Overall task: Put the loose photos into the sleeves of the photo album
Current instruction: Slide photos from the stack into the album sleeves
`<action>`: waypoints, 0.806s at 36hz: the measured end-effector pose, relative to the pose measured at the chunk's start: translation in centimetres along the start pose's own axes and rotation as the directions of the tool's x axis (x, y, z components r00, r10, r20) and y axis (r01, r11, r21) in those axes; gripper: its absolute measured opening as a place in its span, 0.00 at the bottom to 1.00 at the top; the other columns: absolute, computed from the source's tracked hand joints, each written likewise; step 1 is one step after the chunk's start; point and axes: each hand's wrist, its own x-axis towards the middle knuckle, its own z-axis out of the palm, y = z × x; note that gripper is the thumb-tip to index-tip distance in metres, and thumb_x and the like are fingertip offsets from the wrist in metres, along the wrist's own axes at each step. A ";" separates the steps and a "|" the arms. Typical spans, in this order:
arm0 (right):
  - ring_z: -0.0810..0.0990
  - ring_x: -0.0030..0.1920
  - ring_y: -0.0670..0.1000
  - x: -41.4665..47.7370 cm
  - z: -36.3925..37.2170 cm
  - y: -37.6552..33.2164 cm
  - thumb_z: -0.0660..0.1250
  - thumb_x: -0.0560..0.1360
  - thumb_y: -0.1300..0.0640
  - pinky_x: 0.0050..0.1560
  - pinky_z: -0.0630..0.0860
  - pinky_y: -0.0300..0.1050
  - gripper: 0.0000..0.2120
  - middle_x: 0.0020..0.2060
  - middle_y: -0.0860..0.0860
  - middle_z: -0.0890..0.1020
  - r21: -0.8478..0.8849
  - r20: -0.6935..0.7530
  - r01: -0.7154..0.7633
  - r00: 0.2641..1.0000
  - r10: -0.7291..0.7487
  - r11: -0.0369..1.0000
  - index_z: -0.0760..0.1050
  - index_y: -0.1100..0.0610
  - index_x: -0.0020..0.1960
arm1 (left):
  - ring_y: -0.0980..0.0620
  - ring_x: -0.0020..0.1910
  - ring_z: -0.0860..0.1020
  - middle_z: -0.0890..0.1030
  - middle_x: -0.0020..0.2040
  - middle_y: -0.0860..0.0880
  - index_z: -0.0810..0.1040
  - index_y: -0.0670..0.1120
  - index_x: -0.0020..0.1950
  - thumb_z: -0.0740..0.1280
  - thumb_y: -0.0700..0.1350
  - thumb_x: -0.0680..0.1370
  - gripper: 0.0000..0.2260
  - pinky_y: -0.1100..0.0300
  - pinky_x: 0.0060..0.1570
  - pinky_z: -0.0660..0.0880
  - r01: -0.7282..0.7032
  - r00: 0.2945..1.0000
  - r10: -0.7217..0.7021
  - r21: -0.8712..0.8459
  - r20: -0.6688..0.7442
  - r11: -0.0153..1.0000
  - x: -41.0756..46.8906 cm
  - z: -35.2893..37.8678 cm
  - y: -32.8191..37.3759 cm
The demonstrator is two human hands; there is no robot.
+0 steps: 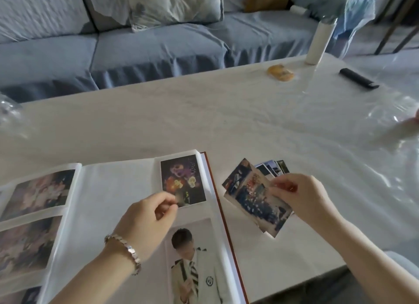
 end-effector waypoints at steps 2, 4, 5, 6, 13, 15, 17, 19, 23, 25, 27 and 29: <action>0.77 0.30 0.38 0.2 -0.4 -0.2 0.74 0.68 0.61 0.29 0.69 0.26 0.10 0.31 0.39 0.79 0.121 -0.017 0.006 1.000 -0.004 0.993 0.79 0.45 0.38 | 0.61 0.40 0.79 0.80 0.39 0.58 0.73 0.61 0.43 0.67 0.44 0.75 0.10 0.74 0.38 0.72 -0.014 1.000 0.014 -0.073 -0.003 0.997 0.5 0.6 0.6; 0.77 0.31 0.37 0.4 -0.6 -0.5 0.75 0.67 0.60 0.30 0.69 0.26 0.08 0.30 0.38 0.79 0.126 -0.051 0.007 0.999 -0.001 0.992 0.82 0.47 0.38 | 0.59 0.41 0.80 0.80 0.40 0.57 0.75 0.59 0.45 0.67 0.44 0.75 0.09 0.74 0.39 0.71 -0.026 1.000 0.026 -0.129 -0.002 0.991 1.0 1.3 1.2; 0.78 0.33 0.38 0.5 -0.7 -0.6 0.75 0.68 0.60 0.30 0.69 0.26 0.06 0.30 0.39 0.79 0.114 -0.067 0.003 0.998 0.004 0.993 0.83 0.49 0.40 | 0.59 0.42 0.80 0.81 0.41 0.56 0.75 0.59 0.46 0.67 0.44 0.75 0.08 0.72 0.41 0.73 -0.028 1.000 0.029 -0.146 0.004 0.989 1.2 1.7 1.6; 0.78 0.34 0.39 0.7 -0.8 -0.7 0.74 0.68 0.60 0.30 0.69 0.26 0.05 0.30 0.39 0.79 0.100 -0.077 0.001 0.997 0.007 0.995 0.84 0.51 0.41 | 0.58 0.43 0.80 0.81 0.42 0.56 0.75 0.59 0.46 0.67 0.45 0.76 0.08 0.70 0.42 0.75 -0.029 0.999 0.031 -0.158 0.013 0.987 1.5 2.0 1.9; 0.77 0.39 0.49 1.2 -1.0 -1.0 0.72 0.71 0.60 0.38 0.69 0.39 0.02 0.37 0.47 0.80 0.000 -0.071 0.019 0.997 -0.019 1.000 0.83 0.55 0.42 | 0.61 0.41 0.79 0.80 0.43 0.57 0.77 0.55 0.48 0.68 0.43 0.75 0.06 0.71 0.42 0.75 -0.036 0.999 0.042 -0.261 0.021 0.965 2.9 3.7 4.0; 0.78 0.36 0.46 1.2 -1.3 -1.3 0.71 0.72 0.59 0.34 0.70 0.34 0.03 0.35 0.46 0.81 0.016 -0.016 0.048 0.999 -0.048 0.999 0.82 0.53 0.40 | 0.65 0.45 0.77 0.78 0.48 0.60 0.76 0.53 0.57 0.68 0.46 0.75 0.11 0.75 0.43 0.72 -0.032 0.999 0.040 -0.255 0.026 0.966 3.1 3.8 4.4; 0.78 0.31 0.45 1.1 -1.6 -1.9 0.72 0.71 0.58 0.30 0.69 0.29 0.07 0.31 0.45 0.82 0.090 0.043 0.068 0.997 -0.072 0.994 0.81 0.50 0.36 | 0.63 0.54 0.74 0.74 0.56 0.59 0.69 0.53 0.66 0.68 0.51 0.74 0.21 0.70 0.52 0.71 -0.034 0.998 0.048 -0.253 0.047 0.967 3.2 4.0 4.4; 0.78 0.28 0.41 0.7 -1.7 -3.0 0.71 0.71 0.58 0.29 0.69 0.28 0.09 0.29 0.43 0.82 0.162 0.064 0.094 0.992 -0.106 0.982 0.80 0.48 0.34 | 0.60 0.59 0.72 0.72 0.58 0.58 0.65 0.53 0.69 0.69 0.55 0.71 0.28 0.62 0.58 0.71 -0.013 0.996 0.042 -0.321 0.084 0.947 3.1 3.8 4.6; 0.79 0.31 0.38 -0.3 -1.1 -5.7 0.71 0.71 0.57 0.30 0.71 0.26 0.10 0.30 0.38 0.82 0.268 0.069 0.169 0.979 -0.194 0.949 0.78 0.45 0.34 | 0.58 0.48 0.79 0.81 0.49 0.54 0.75 0.51 0.53 0.70 0.51 0.72 0.12 0.59 0.49 0.78 -0.037 0.996 0.060 -0.314 0.064 0.949 2.5 3.0 4.0; 0.79 0.30 0.36 -0.7 -0.5 -6.8 0.71 0.71 0.57 0.29 0.71 0.26 0.08 0.29 0.35 0.81 0.331 0.063 0.179 0.975 -0.211 0.927 0.79 0.46 0.36 | 0.52 0.43 0.80 0.82 0.45 0.48 0.77 0.46 0.47 0.67 0.45 0.76 0.03 0.55 0.44 0.79 -0.046 0.999 0.046 -0.321 -0.007 0.946 2.1 2.5 3.3; 0.79 0.31 0.34 -0.8 0.3 -7.4 0.70 0.71 0.57 0.28 0.71 0.26 0.03 0.28 0.34 0.80 0.394 0.073 0.149 0.979 -0.192 0.907 0.80 0.49 0.42 | 0.54 0.40 0.80 0.81 0.44 0.49 0.75 0.48 0.45 0.65 0.41 0.77 0.02 0.59 0.37 0.79 -0.015 0.999 -0.001 -0.415 -0.039 0.910 1.8 1.8 2.6; 0.80 0.32 0.36 -0.9 1.2 -7.8 0.69 0.72 0.57 0.28 0.73 0.29 0.04 0.28 0.36 0.81 0.449 0.178 0.060 0.972 -0.155 0.891 0.78 0.50 0.46 | 0.56 0.41 0.80 0.81 0.45 0.51 0.75 0.49 0.45 0.64 0.40 0.77 0.04 0.62 0.35 0.79 0.023 0.996 -0.061 -0.478 -0.064 0.878 1.6 1.0 1.8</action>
